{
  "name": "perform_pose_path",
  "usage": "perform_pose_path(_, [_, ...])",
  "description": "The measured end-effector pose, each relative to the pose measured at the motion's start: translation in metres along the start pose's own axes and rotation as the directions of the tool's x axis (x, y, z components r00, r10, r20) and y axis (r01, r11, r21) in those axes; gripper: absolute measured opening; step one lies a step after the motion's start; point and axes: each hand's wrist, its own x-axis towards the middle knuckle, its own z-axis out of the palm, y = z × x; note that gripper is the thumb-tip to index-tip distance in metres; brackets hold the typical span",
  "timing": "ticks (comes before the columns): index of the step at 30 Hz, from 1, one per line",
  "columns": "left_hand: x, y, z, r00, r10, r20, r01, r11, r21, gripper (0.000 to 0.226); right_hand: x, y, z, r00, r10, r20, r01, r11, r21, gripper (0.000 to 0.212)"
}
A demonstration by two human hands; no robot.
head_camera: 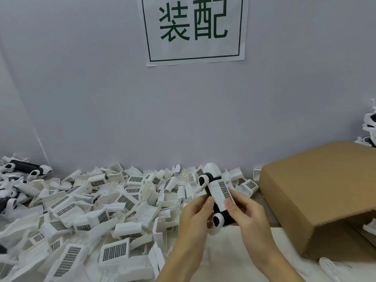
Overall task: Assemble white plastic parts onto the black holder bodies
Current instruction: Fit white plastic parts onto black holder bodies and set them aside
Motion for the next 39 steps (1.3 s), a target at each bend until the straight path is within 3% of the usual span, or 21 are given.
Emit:
perform_pose_path(8, [-0.003,0.0,0.003,0.986,0.164,-0.026,-0.148,0.942,0.301,0.022,0.0,0.002,0.0,0.999,0.02,-0.035,-0.023,0.996,-0.085,0.017])
perform_pose_path(20, [-0.003,0.004,0.003,0.99,0.132,-0.055,-0.116,0.966,0.232,0.006,0.002,-0.001,-0.006,0.991,0.131,-0.03,-0.13,0.991,0.033,0.025])
perform_pose_path(26, [-0.001,0.002,0.001,0.982,0.156,-0.108,-0.1,0.908,0.406,0.036,0.004,0.002,-0.004,0.988,0.096,-0.124,-0.101,0.995,-0.028,0.017])
perform_pose_path(30, [-0.003,0.007,0.002,0.995,0.08,-0.052,-0.067,0.974,0.216,0.031,0.003,0.002,-0.004,0.994,0.025,-0.108,-0.038,0.992,-0.122,0.018])
perform_pose_path(32, [-0.002,0.006,0.003,0.994,0.103,-0.046,-0.091,0.974,0.208,0.024,0.003,0.001,-0.005,0.997,0.05,-0.065,-0.055,0.996,-0.07,0.017])
perform_pose_path(34, [-0.003,0.005,0.006,0.993,0.115,-0.042,-0.105,0.978,0.18,0.024,0.002,-0.001,-0.005,0.994,0.104,-0.022,-0.104,0.994,0.014,0.03])
perform_pose_path(36, [-0.006,0.004,0.008,0.993,0.118,-0.006,-0.116,0.983,0.143,0.026,0.001,-0.004,-0.004,0.99,0.136,0.032,-0.136,0.991,0.012,0.042])
perform_pose_path(39, [-0.01,0.004,0.01,0.99,0.128,0.058,-0.133,0.986,0.096,0.03,-0.001,-0.01,0.0,0.984,0.158,0.086,-0.16,0.987,0.017,0.042])
